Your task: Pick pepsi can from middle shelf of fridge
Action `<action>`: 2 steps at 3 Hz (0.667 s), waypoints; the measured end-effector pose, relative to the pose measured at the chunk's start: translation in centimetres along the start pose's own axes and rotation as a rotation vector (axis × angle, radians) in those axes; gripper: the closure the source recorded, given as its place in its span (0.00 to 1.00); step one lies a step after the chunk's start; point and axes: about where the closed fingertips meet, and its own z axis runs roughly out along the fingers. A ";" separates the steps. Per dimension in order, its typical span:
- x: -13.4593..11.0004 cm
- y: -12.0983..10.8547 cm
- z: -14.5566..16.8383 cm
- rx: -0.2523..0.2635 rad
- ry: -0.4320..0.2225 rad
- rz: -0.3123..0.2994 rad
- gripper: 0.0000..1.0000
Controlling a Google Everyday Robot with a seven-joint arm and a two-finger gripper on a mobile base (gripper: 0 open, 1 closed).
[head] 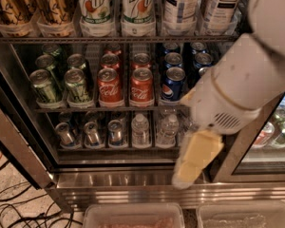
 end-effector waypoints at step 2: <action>0.2 4.3 9.8 -0.119 -0.301 0.109 0.00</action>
Offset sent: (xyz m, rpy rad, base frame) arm -0.0377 0.1152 -0.0839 1.0325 0.0988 -0.0146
